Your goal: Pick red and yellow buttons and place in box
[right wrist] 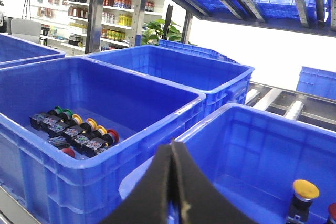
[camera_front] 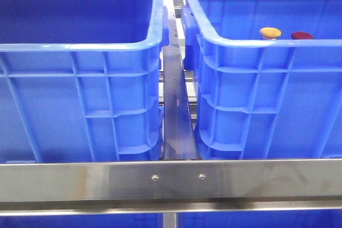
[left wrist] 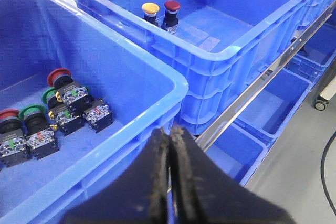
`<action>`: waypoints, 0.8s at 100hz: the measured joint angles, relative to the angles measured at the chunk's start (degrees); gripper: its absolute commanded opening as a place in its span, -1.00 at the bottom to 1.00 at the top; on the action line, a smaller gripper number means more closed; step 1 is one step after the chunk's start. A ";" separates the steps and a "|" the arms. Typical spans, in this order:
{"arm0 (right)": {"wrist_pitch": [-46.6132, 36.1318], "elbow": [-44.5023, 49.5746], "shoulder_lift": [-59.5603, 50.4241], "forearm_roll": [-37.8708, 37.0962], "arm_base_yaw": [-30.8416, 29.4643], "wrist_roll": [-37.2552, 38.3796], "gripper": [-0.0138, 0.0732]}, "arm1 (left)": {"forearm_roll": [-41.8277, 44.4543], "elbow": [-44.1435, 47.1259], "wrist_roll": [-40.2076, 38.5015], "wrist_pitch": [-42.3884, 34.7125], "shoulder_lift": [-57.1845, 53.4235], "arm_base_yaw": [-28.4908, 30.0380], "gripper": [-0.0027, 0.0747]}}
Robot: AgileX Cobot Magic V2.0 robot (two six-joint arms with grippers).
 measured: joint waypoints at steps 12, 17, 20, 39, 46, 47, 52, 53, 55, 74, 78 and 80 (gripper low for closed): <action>0.00 0.00 0.00 0.00 0.00 0.00 -0.84 | 0.00 0.13 0.00 0.00 0.00 0.00 -0.98; 0.00 0.00 0.00 0.00 0.00 0.00 -0.84 | 0.00 0.27 0.00 0.00 0.00 0.00 -0.98; 0.00 0.00 0.00 0.00 0.00 0.00 -0.84 | 0.00 0.27 0.00 0.00 0.00 0.00 -0.98; 0.00 0.00 0.00 0.00 0.00 0.00 -0.84 | 0.00 0.32 0.00 -0.02 0.00 0.00 -0.98; 0.00 0.00 0.00 0.00 0.00 0.00 -0.84 | 0.00 0.32 0.00 -0.02 0.00 0.00 -0.98; 0.00 0.00 0.00 0.00 0.00 0.00 -0.84 | 0.00 0.32 0.00 -0.02 0.00 0.00 -0.98; 0.00 0.00 0.00 0.00 0.00 0.00 -0.84 | 0.00 0.32 0.00 -0.02 0.00 0.00 -0.98; 0.00 0.00 0.00 0.00 0.00 0.00 -0.84 | 0.00 0.32 0.00 -0.02 0.00 0.00 -0.98; 0.00 0.00 0.00 0.00 0.00 0.00 -0.84 | 0.00 0.32 0.00 -0.02 0.00 0.00 -0.98; 0.00 0.00 0.00 0.00 0.00 0.00 -0.84 | 0.19 0.52 0.06 -1.16 0.00 0.00 -0.98; 0.00 0.00 0.00 0.00 0.00 0.00 -0.84 | 1.01 0.55 0.06 -2.46 0.00 0.11 -0.98; 0.00 0.00 0.00 0.00 0.00 0.00 -0.84 | 1.57 0.55 0.06 -3.13 -0.17 0.24 -0.98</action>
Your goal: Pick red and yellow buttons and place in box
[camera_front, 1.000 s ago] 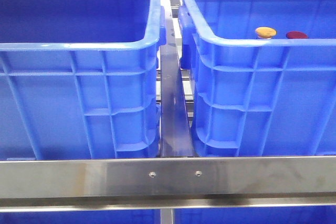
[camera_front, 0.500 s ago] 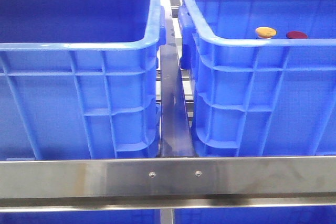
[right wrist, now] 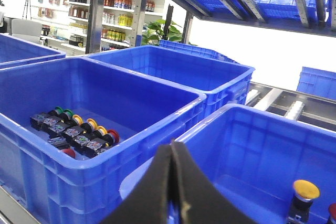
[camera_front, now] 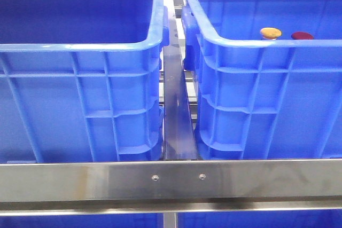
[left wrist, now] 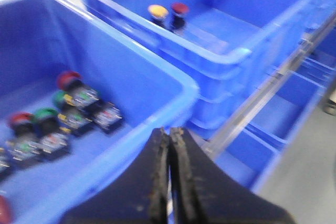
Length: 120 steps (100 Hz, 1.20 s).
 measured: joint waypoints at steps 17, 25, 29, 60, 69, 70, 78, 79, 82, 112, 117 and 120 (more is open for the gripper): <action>0.00 0.00 0.00 0.00 0.00 0.00 -0.84 | 12.15 1.31 -10.99 -5.98 -2.23 3.86 -0.98; 0.00 0.00 0.00 0.00 0.00 0.00 -0.84 | 20.67 3.06 -20.26 -7.01 -4.21 6.63 -0.98; 0.00 0.00 0.00 0.00 0.00 0.00 -0.84 | 24.60 4.08 -24.61 -7.41 -5.46 8.42 -0.98; 0.00 0.00 0.00 0.00 0.00 0.14 -0.84 | 32.71 17.22 -34.15 -15.55 -17.95 23.98 -0.98; 0.00 0.00 0.00 0.00 0.00 0.14 -0.84 | 32.93 21.09 -34.39 -15.96 -21.85 27.16 -0.98; 0.00 0.00 0.00 0.00 0.00 0.14 -0.84 | 32.93 21.38 -34.42 -15.97 -22.13 27.37 -0.98; 0.00 0.00 0.00 0.00 0.00 0.14 -0.84 | 32.93 24.60 -34.52 -16.76 -25.58 29.55 -0.98; 0.00 0.00 0.00 0.00 0.00 0.14 -0.84 | 32.93 25.18 -34.52 -16.90 -25.85 29.72 -0.98; 0.00 0.00 0.00 0.00 0.00 0.14 -0.84 | 32.93 26.32 -34.52 -17.10 -26.88 30.55 -0.98; 0.00 0.10 0.00 0.00 0.00 0.06 -0.84 | 33.40 27.28 -34.52 -17.93 -28.23 33.89 -0.98; 0.00 0.10 0.00 0.00 0.00 0.06 -0.84 | 33.40 27.28 -34.52 -17.68 -28.23 33.98 -0.98; 0.00 0.10 0.00 0.00 0.00 0.06 -0.84 | 33.40 27.28 -34.52 -17.65 -28.23 33.98 -0.98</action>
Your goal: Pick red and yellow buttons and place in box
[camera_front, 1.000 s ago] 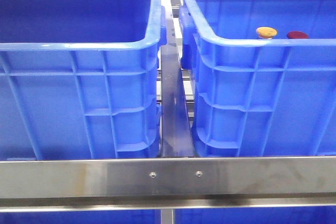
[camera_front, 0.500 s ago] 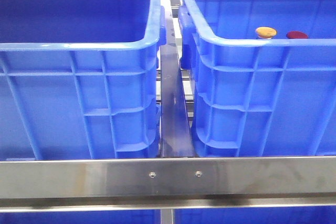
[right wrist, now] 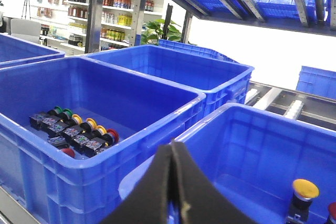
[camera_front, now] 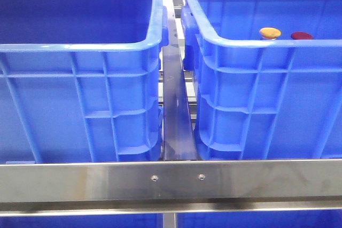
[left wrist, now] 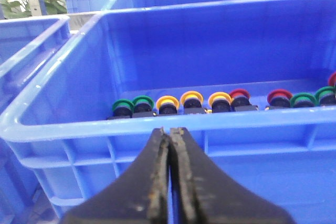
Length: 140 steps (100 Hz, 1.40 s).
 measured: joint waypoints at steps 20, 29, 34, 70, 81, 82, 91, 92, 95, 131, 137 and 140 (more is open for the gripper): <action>0.00 0.00 0.00 0.00 0.00 0.11 -0.84 | 0.09 0.00 0.00 0.44 0.00 0.00 -0.98; 0.00 0.00 0.00 0.00 0.00 0.11 -0.84 | 0.09 0.00 0.00 0.44 0.00 0.00 -0.98; 0.00 0.00 0.00 0.00 0.00 0.11 -0.84 | 0.09 0.00 0.00 0.44 0.00 0.00 -0.98; 0.00 0.00 0.00 0.00 0.00 0.01 -0.84 | 0.12 0.00 -0.02 0.58 0.00 0.00 -0.98; 0.00 0.00 0.00 0.00 0.00 0.01 -0.84 | 0.12 0.00 -0.02 0.57 0.00 0.00 -0.98; 0.00 0.00 0.00 0.00 0.13 0.01 -0.84 | 0.12 0.00 -0.02 0.57 0.00 0.00 -0.98; -0.10 0.00 0.00 0.00 1.49 0.01 -0.84 | 0.12 0.00 -0.02 0.57 0.00 0.00 -0.98; -0.10 0.00 0.00 0.00 1.51 0.01 -0.84 | 0.12 0.00 -0.02 0.57 0.00 0.00 -0.98; -0.10 0.00 0.00 0.00 1.96 0.01 -0.84 | 0.12 0.00 -0.02 0.57 0.00 0.00 -0.98; -7.21 0.00 -0.86 0.00 6.35 0.11 -0.84 | 0.12 0.00 -0.02 0.57 0.00 0.00 -0.98; -11.86 0.00 -2.59 0.11 6.61 0.11 -0.84 | 0.12 0.00 -0.02 0.57 0.00 0.00 -0.98; -14.05 0.00 -3.87 0.11 6.61 0.11 -0.84 | 0.12 0.00 -0.02 0.57 0.00 0.00 -0.98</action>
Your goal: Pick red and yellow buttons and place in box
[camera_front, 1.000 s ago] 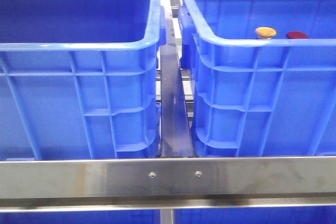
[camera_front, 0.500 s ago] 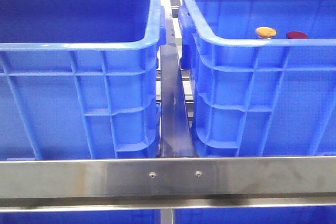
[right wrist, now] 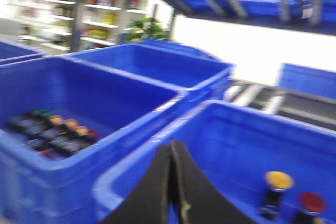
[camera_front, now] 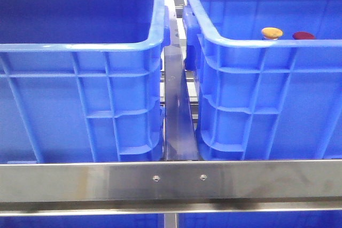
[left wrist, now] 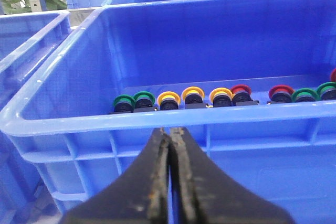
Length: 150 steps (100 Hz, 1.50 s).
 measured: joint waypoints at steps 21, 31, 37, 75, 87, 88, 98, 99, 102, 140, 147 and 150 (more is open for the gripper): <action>-11.82 0.00 -4.10 -1.67 -0.12 2.63 -0.84 | 0.00 0.00 0.00 0.00 0.00 0.00 -0.98; -12.32 0.00 -4.10 -12.37 -0.84 13.08 -0.84 | 0.00 0.00 0.00 0.00 0.00 0.00 -0.98; -12.14 0.00 -4.10 -22.33 -1.24 21.61 -0.84 | 0.00 0.00 0.00 0.00 0.00 0.00 -0.98; -11.24 0.00 -4.60 -66.94 -1.52 64.33 -0.84 | 0.00 0.00 0.00 0.00 0.00 0.00 -0.98; -14.92 0.00 -5.59 -72.07 -1.52 67.59 -0.84 | 0.00 0.00 0.00 0.00 0.00 0.00 -0.98; -15.45 0.00 -5.59 -72.73 -1.52 67.82 -0.84 | 0.00 0.00 0.00 0.00 0.00 0.00 -0.98; -19.33 1.01 -5.80 -78.23 -1.52 73.09 -0.84 | 0.00 0.00 0.00 0.00 0.00 0.00 -0.98; -19.91 1.15 -5.80 -78.69 -1.52 74.14 -0.84 | 0.00 0.00 0.00 0.00 0.00 0.00 -0.98; -21.10 1.81 -5.80 -81.03 -1.52 76.38 -0.84 | 0.00 0.00 0.00 0.00 0.00 0.00 -0.98; -34.12 11.44 -9.71 -99.38 -0.68 99.35 -0.84 | 0.00 0.00 0.00 0.00 0.00 0.00 -0.98; -33.85 11.75 -9.88 -100.37 0.66 100.06 -0.84 | 0.00 0.00 0.00 0.00 0.00 0.00 -0.98; -33.85 11.74 -9.98 -100.63 1.20 100.22 -0.84 | 0.00 0.00 0.00 0.00 0.00 0.00 -0.98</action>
